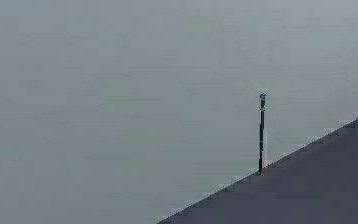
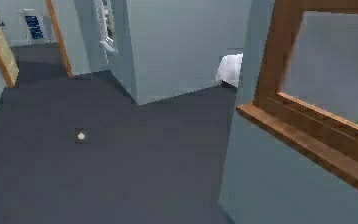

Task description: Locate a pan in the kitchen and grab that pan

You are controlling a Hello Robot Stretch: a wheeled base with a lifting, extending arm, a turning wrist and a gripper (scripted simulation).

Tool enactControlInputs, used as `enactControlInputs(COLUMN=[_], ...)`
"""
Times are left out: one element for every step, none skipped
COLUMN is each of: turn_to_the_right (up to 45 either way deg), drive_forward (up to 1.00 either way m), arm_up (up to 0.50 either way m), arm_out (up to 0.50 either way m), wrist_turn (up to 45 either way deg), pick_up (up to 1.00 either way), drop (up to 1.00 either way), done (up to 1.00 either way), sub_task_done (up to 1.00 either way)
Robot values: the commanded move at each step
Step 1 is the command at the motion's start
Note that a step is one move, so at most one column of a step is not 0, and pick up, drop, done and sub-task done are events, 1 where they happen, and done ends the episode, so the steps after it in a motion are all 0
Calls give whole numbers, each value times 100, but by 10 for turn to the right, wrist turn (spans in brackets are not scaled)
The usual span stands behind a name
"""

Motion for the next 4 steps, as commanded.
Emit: enactControlInputs(turn_to_the_right=[450, 60, 0, 0], drive_forward=[0, 0, 100, 95], arm_up=[0, 0, 0, 0], arm_out=[0, 0, 0, 0], wrist_turn=[0, 0, 0, 0], pick_up=[0, 0, 0, 0], drop=[0, 0, 0, 0], done=[0, 0, 0, 0], sub_task_done=[0, 0, 0, 0])
